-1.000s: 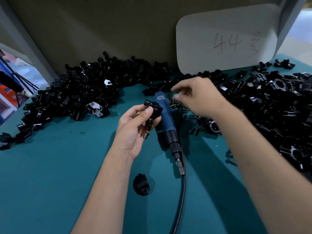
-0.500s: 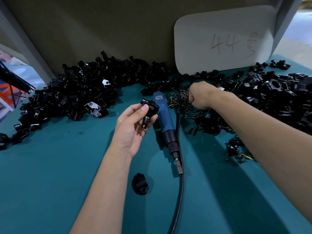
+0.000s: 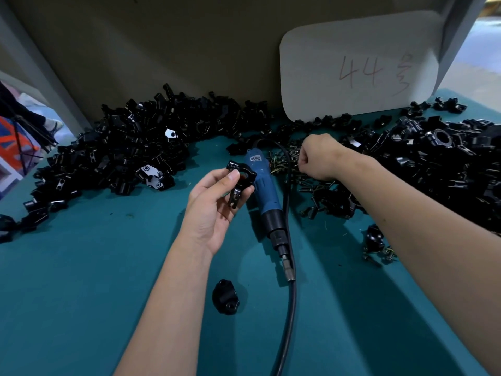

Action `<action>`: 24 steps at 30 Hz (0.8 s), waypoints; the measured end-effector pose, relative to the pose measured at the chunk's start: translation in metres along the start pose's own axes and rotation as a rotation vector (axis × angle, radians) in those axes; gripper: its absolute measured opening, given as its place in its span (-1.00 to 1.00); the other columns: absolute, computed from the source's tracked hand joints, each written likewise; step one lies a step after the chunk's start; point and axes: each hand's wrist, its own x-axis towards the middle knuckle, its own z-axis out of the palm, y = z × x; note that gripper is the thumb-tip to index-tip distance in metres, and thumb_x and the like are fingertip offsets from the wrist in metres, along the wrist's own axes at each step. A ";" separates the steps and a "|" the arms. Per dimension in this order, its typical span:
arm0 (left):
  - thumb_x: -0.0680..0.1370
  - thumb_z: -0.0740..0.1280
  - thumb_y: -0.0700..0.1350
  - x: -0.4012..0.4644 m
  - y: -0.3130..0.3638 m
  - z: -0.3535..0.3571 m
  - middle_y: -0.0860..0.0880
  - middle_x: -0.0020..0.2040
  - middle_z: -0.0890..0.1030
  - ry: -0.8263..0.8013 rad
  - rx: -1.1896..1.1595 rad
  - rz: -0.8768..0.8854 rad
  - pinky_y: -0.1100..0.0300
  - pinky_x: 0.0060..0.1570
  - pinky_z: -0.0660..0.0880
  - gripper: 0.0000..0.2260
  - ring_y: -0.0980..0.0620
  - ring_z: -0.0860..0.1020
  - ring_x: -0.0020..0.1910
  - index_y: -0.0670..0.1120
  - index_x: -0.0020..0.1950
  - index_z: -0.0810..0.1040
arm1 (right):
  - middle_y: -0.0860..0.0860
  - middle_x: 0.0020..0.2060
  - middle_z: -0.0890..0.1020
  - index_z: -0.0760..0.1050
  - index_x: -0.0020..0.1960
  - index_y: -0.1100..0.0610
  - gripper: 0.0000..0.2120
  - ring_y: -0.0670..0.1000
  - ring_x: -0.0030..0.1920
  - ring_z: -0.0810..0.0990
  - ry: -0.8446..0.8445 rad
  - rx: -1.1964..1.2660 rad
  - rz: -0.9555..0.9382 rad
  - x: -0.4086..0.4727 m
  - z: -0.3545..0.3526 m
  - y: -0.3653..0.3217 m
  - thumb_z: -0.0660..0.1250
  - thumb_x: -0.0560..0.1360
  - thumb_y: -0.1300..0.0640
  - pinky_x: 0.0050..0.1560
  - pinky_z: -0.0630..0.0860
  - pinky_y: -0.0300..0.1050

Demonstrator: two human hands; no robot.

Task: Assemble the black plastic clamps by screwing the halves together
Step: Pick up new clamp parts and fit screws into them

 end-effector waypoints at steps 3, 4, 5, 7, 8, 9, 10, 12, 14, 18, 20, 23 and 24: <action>0.40 0.51 -0.16 0.000 0.000 -0.001 -0.11 -0.06 0.74 0.000 -0.009 -0.002 0.26 -0.15 0.64 -0.95 -0.05 0.72 -0.11 -0.02 -0.24 0.74 | 0.17 0.01 0.72 0.66 0.02 0.31 -0.83 0.20 0.05 0.71 0.002 -0.071 0.040 0.003 -0.002 0.001 0.29 0.60 0.31 0.09 0.68 0.11; 0.40 0.51 -0.15 0.000 0.001 -0.001 -0.11 -0.06 0.74 0.002 -0.009 -0.002 0.26 -0.15 0.64 -0.96 -0.05 0.72 -0.12 -0.02 -0.23 0.74 | 0.13 -0.04 0.70 0.64 -0.03 0.28 -0.84 0.19 -0.02 0.71 0.016 -0.109 0.052 0.003 -0.003 0.002 0.28 0.60 0.32 0.05 0.68 0.05; 0.40 0.51 -0.15 0.000 0.001 -0.001 -0.11 -0.07 0.74 0.004 -0.009 -0.002 0.26 -0.15 0.64 -0.96 -0.05 0.73 -0.12 -0.01 -0.23 0.74 | 0.11 -0.13 0.66 0.61 -0.11 0.24 -0.83 0.18 -0.13 0.68 0.045 -0.134 0.059 0.004 -0.005 0.004 0.27 0.59 0.34 -0.01 0.68 0.01; 0.40 0.52 -0.15 0.000 0.001 -0.001 -0.09 -0.08 0.74 0.007 -0.015 -0.001 0.26 -0.15 0.64 -0.96 -0.05 0.73 -0.13 -0.01 -0.24 0.74 | 0.14 -0.20 0.64 0.61 -0.17 0.22 -0.80 0.17 -0.18 0.66 0.085 -0.138 0.066 0.005 -0.008 0.009 0.29 0.58 0.37 -0.01 0.68 0.00; 0.39 0.52 -0.15 0.001 0.001 -0.001 -0.09 -0.09 0.74 0.009 -0.021 -0.001 0.26 -0.15 0.64 -0.96 -0.05 0.73 -0.13 -0.01 -0.24 0.74 | 0.14 -0.13 0.70 0.68 -0.10 0.23 -0.82 0.16 -0.10 0.70 0.084 -0.103 0.060 0.006 -0.010 0.011 0.33 0.58 0.37 0.05 0.68 0.01; 0.39 0.52 -0.15 0.001 0.002 -0.001 -0.09 -0.09 0.74 0.010 -0.025 -0.002 0.26 -0.16 0.64 -0.96 -0.05 0.73 -0.13 -0.01 -0.24 0.74 | 0.11 -0.07 0.73 0.72 -0.03 0.22 -0.85 0.13 -0.04 0.71 0.067 -0.050 0.049 0.005 -0.013 0.012 0.38 0.57 0.35 0.06 0.66 -0.03; 0.39 0.51 -0.15 0.001 0.002 -0.001 -0.09 -0.09 0.74 0.011 -0.026 -0.002 0.26 -0.16 0.64 -0.96 -0.04 0.72 -0.13 -0.01 -0.24 0.74 | 0.08 -0.06 0.74 0.74 -0.01 0.19 -0.88 0.07 -0.04 0.70 0.039 -0.004 0.029 0.003 -0.015 0.012 0.44 0.55 0.33 0.03 0.63 -0.08; 0.39 0.52 -0.16 0.002 0.001 -0.001 -0.10 -0.08 0.74 0.014 -0.026 -0.003 0.26 -0.16 0.63 -0.96 -0.05 0.72 -0.14 -0.02 -0.24 0.74 | -0.01 -0.13 0.73 0.75 -0.07 0.12 -0.93 -0.07 -0.16 0.63 -0.042 0.023 -0.017 -0.001 -0.018 0.010 0.53 0.50 0.27 -0.08 0.54 -0.16; 0.39 0.52 -0.16 0.002 0.001 -0.002 -0.11 -0.07 0.73 0.016 -0.028 -0.005 0.26 -0.17 0.63 -0.96 -0.06 0.72 -0.14 -0.02 -0.24 0.73 | -0.08 -0.22 0.69 0.74 -0.12 0.08 -0.93 -0.16 -0.21 0.58 -0.106 0.005 -0.042 -0.003 -0.016 0.008 0.58 0.46 0.23 -0.12 0.50 -0.19; 0.39 0.52 -0.16 0.003 0.000 -0.003 -0.11 -0.08 0.74 0.015 -0.025 -0.007 0.26 -0.17 0.64 -0.96 -0.05 0.72 -0.14 -0.02 -0.23 0.73 | -0.06 -0.22 0.69 0.73 -0.10 0.13 -0.92 -0.10 -0.20 0.60 -0.063 -0.010 -0.031 -0.001 -0.006 0.006 0.61 0.44 0.20 -0.10 0.50 -0.18; 0.39 0.52 -0.16 0.003 -0.001 -0.003 -0.10 -0.09 0.74 0.013 -0.026 -0.006 0.26 -0.16 0.64 -0.96 -0.05 0.72 -0.14 -0.02 -0.23 0.73 | -0.02 -0.18 0.70 0.72 -0.10 0.16 -0.93 -0.02 -0.14 0.63 -0.030 0.012 -0.039 -0.003 -0.003 0.006 0.59 0.46 0.20 -0.08 0.52 -0.15; 0.39 0.52 -0.16 0.003 -0.001 -0.004 -0.09 -0.10 0.73 0.010 -0.034 -0.006 0.25 -0.15 0.64 -0.96 -0.06 0.72 -0.13 -0.05 -0.19 0.71 | -0.06 -0.21 0.66 0.72 -0.10 0.13 -0.95 -0.05 -0.15 0.59 -0.034 0.003 -0.044 -0.006 -0.003 0.009 0.58 0.48 0.20 -0.09 0.49 -0.17; 0.39 0.53 -0.16 0.004 -0.001 -0.004 -0.09 -0.09 0.73 0.010 -0.036 -0.006 0.25 -0.14 0.64 -0.95 -0.06 0.72 -0.12 -0.06 -0.18 0.70 | -0.06 -0.21 0.66 0.72 -0.10 0.12 -0.95 -0.05 -0.15 0.58 -0.029 -0.001 -0.037 -0.007 -0.005 0.010 0.58 0.47 0.20 -0.10 0.49 -0.17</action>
